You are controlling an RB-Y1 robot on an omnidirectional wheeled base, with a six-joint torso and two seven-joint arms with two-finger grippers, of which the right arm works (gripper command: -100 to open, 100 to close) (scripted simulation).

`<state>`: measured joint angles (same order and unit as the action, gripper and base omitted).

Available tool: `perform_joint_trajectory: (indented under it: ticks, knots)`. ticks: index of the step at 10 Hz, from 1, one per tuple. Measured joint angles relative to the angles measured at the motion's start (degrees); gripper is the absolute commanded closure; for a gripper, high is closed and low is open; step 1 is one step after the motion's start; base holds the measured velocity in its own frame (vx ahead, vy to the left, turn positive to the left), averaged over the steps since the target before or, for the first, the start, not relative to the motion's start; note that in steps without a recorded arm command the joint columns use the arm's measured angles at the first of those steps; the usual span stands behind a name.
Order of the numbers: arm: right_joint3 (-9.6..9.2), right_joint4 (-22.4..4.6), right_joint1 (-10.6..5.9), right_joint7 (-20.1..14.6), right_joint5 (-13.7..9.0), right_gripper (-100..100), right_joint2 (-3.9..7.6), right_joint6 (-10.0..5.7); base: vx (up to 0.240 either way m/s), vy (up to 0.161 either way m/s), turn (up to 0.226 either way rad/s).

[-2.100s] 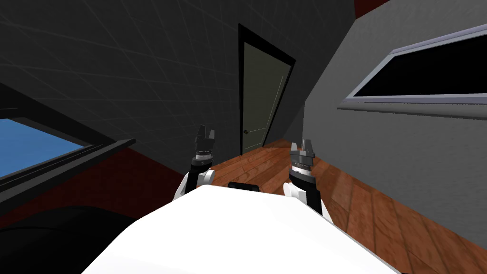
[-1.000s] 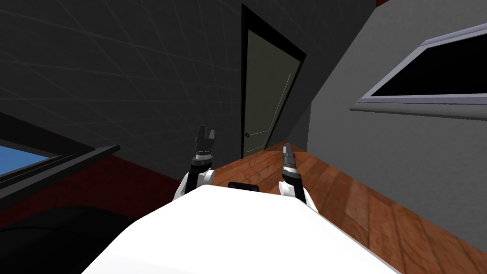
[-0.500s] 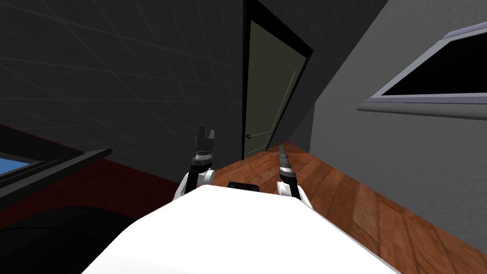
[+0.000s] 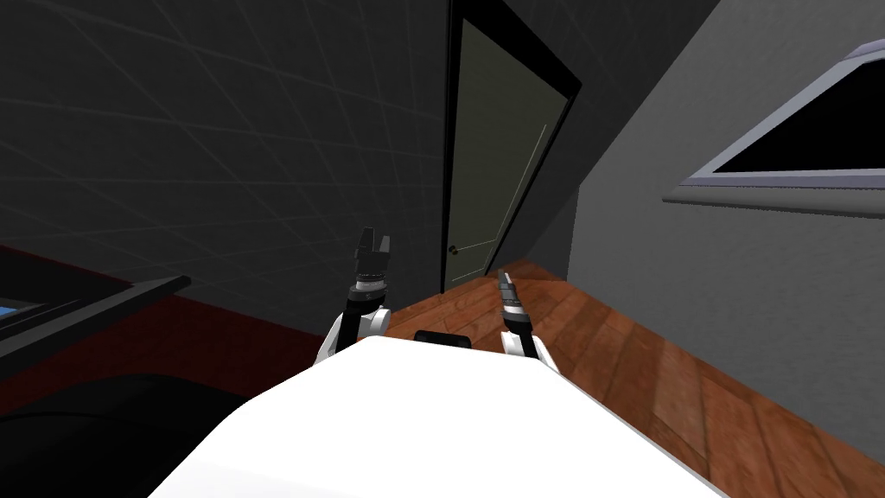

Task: Pull the door open

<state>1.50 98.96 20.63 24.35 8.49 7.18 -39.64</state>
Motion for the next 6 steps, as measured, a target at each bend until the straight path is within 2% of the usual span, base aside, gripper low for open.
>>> perform_joint_trajectory:
  ticks: [6]
  knots:
    - [-0.73,-11.5,-3.92,7.3,4.4,-100,1.70,-3.83,0.105,0.027,0.022]
